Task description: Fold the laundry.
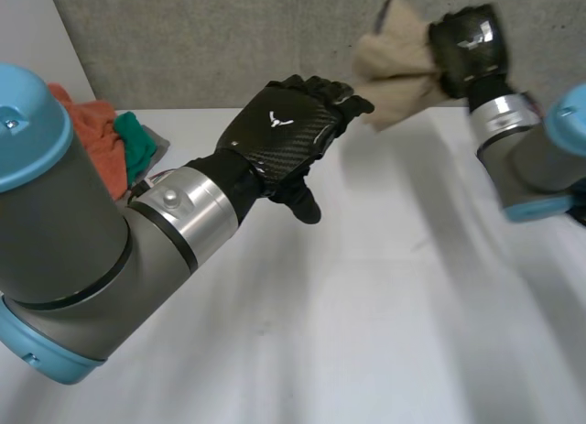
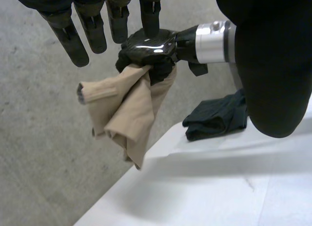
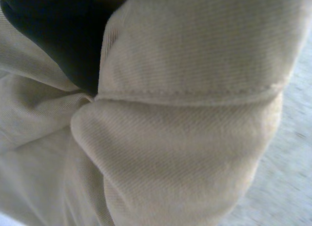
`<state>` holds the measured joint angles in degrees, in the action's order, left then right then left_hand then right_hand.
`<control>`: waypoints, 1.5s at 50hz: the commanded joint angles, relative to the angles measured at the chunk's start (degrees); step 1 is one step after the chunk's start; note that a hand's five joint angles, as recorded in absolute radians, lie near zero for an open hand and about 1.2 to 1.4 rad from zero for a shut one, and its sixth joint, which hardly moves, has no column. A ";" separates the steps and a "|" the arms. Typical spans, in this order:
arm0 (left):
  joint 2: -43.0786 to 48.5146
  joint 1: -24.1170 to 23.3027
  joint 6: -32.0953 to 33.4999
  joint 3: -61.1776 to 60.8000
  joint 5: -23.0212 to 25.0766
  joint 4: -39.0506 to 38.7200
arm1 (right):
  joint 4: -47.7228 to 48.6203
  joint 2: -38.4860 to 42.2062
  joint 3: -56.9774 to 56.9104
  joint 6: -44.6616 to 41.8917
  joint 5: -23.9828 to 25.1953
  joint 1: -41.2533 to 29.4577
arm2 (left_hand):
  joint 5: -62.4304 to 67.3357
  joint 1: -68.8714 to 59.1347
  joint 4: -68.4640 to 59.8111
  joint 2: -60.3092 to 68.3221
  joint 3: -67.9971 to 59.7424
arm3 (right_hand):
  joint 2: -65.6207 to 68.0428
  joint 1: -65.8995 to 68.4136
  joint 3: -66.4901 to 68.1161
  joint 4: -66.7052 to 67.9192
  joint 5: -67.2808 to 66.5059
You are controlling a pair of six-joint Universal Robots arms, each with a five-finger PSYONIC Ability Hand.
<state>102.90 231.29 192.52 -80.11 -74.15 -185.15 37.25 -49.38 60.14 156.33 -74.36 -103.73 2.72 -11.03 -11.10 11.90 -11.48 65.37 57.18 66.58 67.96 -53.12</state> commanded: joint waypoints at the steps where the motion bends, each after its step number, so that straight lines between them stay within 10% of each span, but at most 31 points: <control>1: 0.19 -1.63 0.05 0.04 0.06 -1.27 | 0.54 6.48 -9.15 10.74 6.93 13.36 | -1.84 0.15 0.21 -1.01 0.59 | 14.63 22.82 13.42 12.04 -16.88; 13: 2.13 -1.89 0.13 -0.14 -0.03 -1.27 | 13.45 28.00 -20.50 22.97 25.74 28.49 | -1.50 -0.19 -0.12 -0.68 0.25 | 14.63 22.82 13.42 12.04 -16.88; 33: 3.18 -1.80 0.05 -0.75 -0.29 -1.18 | 14.60 32.35 -18.58 20.34 31.90 35.97 | -1.16 -0.53 -0.46 -0.34 -0.08 | 5.70 13.89 4.49 3.10 -7.95; 38: 2.92 -1.80 -0.04 -0.66 -0.29 -1.18 | 12.33 26.54 -12.16 19.81 29.71 36.05 | -1.16 -0.53 -0.46 -0.34 -0.08 | -54.54 -46.35 -55.75 -57.13 52.29; 51: 2.31 -2.16 -0.04 -0.84 -0.21 -1.00 | -14.03 11.07 -3.10 6.73 20.58 42.47 | -1.33 -0.36 -0.29 -0.51 0.08 | -55.37 -47.18 -56.58 -57.96 53.12; 62: -0.07 -1.89 -0.13 -0.31 -0.47 -1.18 | -25.92 4.21 -10.21 -17.10 -16.43 47.04 | -1.50 -0.19 -0.12 -0.68 0.25 | -55.37 -47.18 -56.58 -57.96 53.12; 70: -2.53 1.00 0.05 2.76 -5.90 -3.37 | -19.86 -11.94 -1.71 -5.35 -10.12 38.53 | -1.00 -0.70 -0.63 -0.17 -0.25 | -55.37 -47.18 -56.58 -57.96 53.12; 75: -2.53 9.69 0.05 5.57 -16.54 -4.34 | -13.00 -22.06 11.91 4.94 3.31 32.28 | -2.17 0.48 0.55 -1.35 0.93 | -55.37 -47.18 -56.58 -57.96 53.12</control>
<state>100.67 232.29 192.59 -77.75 -79.52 -188.08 16.69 -58.89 57.15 148.64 -85.96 -63.58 2.73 -11.04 -11.10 11.90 -11.47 12.25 13.51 12.48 12.52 -2.68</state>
